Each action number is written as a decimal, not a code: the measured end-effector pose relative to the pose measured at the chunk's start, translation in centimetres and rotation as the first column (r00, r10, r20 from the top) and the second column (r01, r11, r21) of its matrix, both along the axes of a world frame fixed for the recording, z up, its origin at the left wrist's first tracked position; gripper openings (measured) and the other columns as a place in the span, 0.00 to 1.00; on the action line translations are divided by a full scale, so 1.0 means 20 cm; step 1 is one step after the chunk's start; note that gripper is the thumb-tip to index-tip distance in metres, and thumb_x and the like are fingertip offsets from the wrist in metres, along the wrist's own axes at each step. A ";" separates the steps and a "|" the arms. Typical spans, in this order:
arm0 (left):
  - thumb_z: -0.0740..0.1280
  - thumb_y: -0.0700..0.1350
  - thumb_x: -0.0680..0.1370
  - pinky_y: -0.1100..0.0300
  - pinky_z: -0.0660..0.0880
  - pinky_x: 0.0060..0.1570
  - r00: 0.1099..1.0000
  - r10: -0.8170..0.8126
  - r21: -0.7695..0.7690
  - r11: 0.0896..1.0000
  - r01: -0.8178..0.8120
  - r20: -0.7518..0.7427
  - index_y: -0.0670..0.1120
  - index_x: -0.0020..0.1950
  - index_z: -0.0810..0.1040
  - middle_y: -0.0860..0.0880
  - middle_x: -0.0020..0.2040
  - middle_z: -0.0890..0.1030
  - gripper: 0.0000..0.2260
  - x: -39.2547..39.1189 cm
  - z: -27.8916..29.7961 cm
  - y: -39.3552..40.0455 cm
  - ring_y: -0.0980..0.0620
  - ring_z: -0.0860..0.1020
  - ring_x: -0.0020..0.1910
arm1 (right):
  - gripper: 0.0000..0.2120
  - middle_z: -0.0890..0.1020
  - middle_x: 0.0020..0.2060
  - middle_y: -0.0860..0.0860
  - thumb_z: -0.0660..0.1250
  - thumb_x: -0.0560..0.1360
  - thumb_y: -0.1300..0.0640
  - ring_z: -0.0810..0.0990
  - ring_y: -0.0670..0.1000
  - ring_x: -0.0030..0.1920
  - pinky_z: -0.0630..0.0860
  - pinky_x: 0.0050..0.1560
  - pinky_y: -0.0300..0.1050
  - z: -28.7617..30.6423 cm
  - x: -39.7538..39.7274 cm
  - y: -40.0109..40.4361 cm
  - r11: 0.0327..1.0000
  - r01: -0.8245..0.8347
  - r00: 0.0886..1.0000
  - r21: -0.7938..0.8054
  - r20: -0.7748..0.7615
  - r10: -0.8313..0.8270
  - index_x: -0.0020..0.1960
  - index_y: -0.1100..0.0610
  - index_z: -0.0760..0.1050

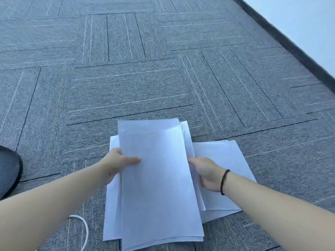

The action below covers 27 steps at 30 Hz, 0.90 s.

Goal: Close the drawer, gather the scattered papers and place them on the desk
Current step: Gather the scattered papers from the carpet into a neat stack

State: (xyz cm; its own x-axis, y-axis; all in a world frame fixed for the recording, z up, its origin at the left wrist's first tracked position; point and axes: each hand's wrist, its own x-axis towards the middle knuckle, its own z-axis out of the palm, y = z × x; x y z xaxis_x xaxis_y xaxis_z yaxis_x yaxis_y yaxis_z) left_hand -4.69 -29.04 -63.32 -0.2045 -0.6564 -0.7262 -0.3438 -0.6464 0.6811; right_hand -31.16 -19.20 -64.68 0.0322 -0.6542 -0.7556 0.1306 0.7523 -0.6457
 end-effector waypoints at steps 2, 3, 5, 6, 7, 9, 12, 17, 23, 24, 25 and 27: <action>0.79 0.34 0.66 0.37 0.79 0.57 0.999 0.046 -0.065 0.997 -0.045 0.018 0.44 0.66 0.75 0.41 0.57 0.85 0.30 0.02 -0.02 -0.02 0.39 0.84 0.53 | 0.11 0.87 0.51 0.53 0.69 0.74 0.53 0.85 0.57 0.53 0.79 0.59 0.52 0.00 -0.07 -0.06 0.974 -0.179 0.904 -0.137 -0.413 0.108 0.55 0.55 0.82; 0.79 0.34 0.68 0.37 0.79 0.57 0.997 0.067 -0.118 0.991 -0.062 0.038 0.48 0.67 0.72 0.43 0.57 0.84 0.31 0.02 -0.02 -0.03 0.39 0.84 0.54 | 0.13 0.86 0.51 0.52 0.70 0.74 0.53 0.84 0.56 0.53 0.78 0.57 0.49 0.00 -0.12 -0.10 0.939 -0.309 0.768 -0.150 -0.622 0.153 0.57 0.54 0.80; 0.80 0.37 0.66 0.39 0.79 0.58 0.987 0.074 -0.231 0.972 -0.039 0.145 0.51 0.69 0.70 0.46 0.59 0.83 0.35 0.05 -0.03 -0.06 0.42 0.83 0.55 | 0.24 0.80 0.57 0.50 0.73 0.70 0.47 0.79 0.53 0.58 0.73 0.59 0.46 0.06 -0.23 -0.17 0.839 -0.545 0.380 0.018 -0.886 0.265 0.64 0.51 0.74; 0.81 0.39 0.65 0.41 0.79 0.59 0.972 0.076 -0.269 0.963 -0.013 0.224 0.51 0.70 0.69 0.48 0.59 0.83 0.37 0.06 -0.02 -0.06 0.43 0.82 0.56 | 0.32 0.77 0.60 0.50 0.74 0.66 0.42 0.76 0.53 0.62 0.71 0.61 0.48 0.07 -0.28 -0.20 0.787 -0.601 0.206 0.143 -0.923 0.325 0.67 0.48 0.71; 0.81 0.40 0.66 0.43 0.78 0.61 0.952 0.088 -0.287 0.958 0.000 0.294 0.51 0.72 0.68 0.48 0.60 0.82 0.38 0.07 -0.02 -0.07 0.43 0.81 0.57 | 0.39 0.74 0.62 0.49 0.75 0.62 0.37 0.74 0.53 0.64 0.71 0.63 0.50 0.09 -0.32 -0.22 0.742 -0.625 0.093 0.242 -0.921 0.379 0.69 0.46 0.68; 0.82 0.42 0.64 0.43 0.77 0.62 0.924 0.130 -0.289 0.957 -0.022 0.360 0.50 0.75 0.64 0.47 0.62 0.81 0.44 0.09 -0.02 -0.07 0.43 0.80 0.59 | 0.47 0.73 0.63 0.48 0.75 0.55 0.31 0.73 0.54 0.65 0.71 0.64 0.53 0.10 -0.35 -0.25 0.695 -0.630 0.015 0.347 -0.889 0.458 0.70 0.45 0.66; 0.83 0.42 0.63 0.43 0.77 0.61 0.905 0.153 -0.253 0.966 -0.052 0.396 0.46 0.76 0.63 0.46 0.63 0.80 0.47 0.09 -0.03 -0.06 0.42 0.80 0.60 | 0.48 0.78 0.58 0.46 0.76 0.50 0.30 0.77 0.54 0.60 0.71 0.60 0.54 0.10 -0.34 -0.27 0.638 -0.651 0.003 0.410 -0.840 0.542 0.64 0.46 0.65; 0.81 0.54 0.56 0.43 0.81 0.54 0.847 0.151 -0.176 0.982 -0.069 0.510 0.51 0.45 0.82 0.45 0.52 0.85 0.21 0.09 -0.07 -0.08 0.39 0.82 0.52 | 0.32 0.74 0.43 0.44 0.75 0.49 0.30 0.75 0.52 0.46 0.72 0.50 0.50 0.09 -0.28 -0.23 0.603 -0.667 -0.006 0.437 -0.813 0.583 0.43 0.47 0.68; 0.79 0.57 0.55 0.43 0.81 0.53 0.845 0.171 -0.189 0.978 -0.084 0.507 0.55 0.44 0.80 0.45 0.56 0.81 0.21 0.06 -0.12 -0.05 0.39 0.82 0.51 | 0.44 0.71 0.53 0.50 0.76 0.49 0.29 0.76 0.55 0.54 0.76 0.50 0.53 0.09 -0.22 -0.10 0.627 -0.663 -0.033 0.409 -0.853 0.521 0.56 0.50 0.67; 0.80 0.53 0.58 0.44 0.82 0.52 0.858 0.162 -0.188 0.979 -0.078 0.487 0.53 0.45 0.80 0.44 0.54 0.82 0.19 0.03 -0.08 -0.03 0.40 0.83 0.49 | 0.46 0.72 0.53 0.50 0.77 0.49 0.29 0.77 0.56 0.53 0.77 0.50 0.53 0.08 -0.22 -0.10 0.645 -0.649 -0.013 0.404 -0.853 0.521 0.58 0.50 0.66; 0.80 0.50 0.61 0.45 0.82 0.52 0.862 0.154 -0.187 0.980 -0.070 0.482 0.51 0.46 0.80 0.44 0.53 0.83 0.17 0.01 -0.05 -0.02 0.40 0.84 0.47 | 0.47 0.74 0.52 0.50 0.77 0.49 0.30 0.79 0.56 0.52 0.78 0.50 0.53 0.08 -0.22 -0.09 0.670 -0.630 0.022 0.394 -0.852 0.522 0.59 0.51 0.65; 0.80 0.49 0.61 0.46 0.82 0.52 0.857 0.149 -0.204 0.978 -0.052 0.493 0.50 0.46 0.80 0.44 0.52 0.84 0.17 0.00 -0.04 -0.01 0.42 0.84 0.45 | 0.44 0.76 0.48 0.48 0.77 0.52 0.33 0.79 0.55 0.48 0.78 0.49 0.52 0.09 -0.23 -0.10 0.703 -0.600 0.091 0.381 -0.841 0.534 0.59 0.52 0.65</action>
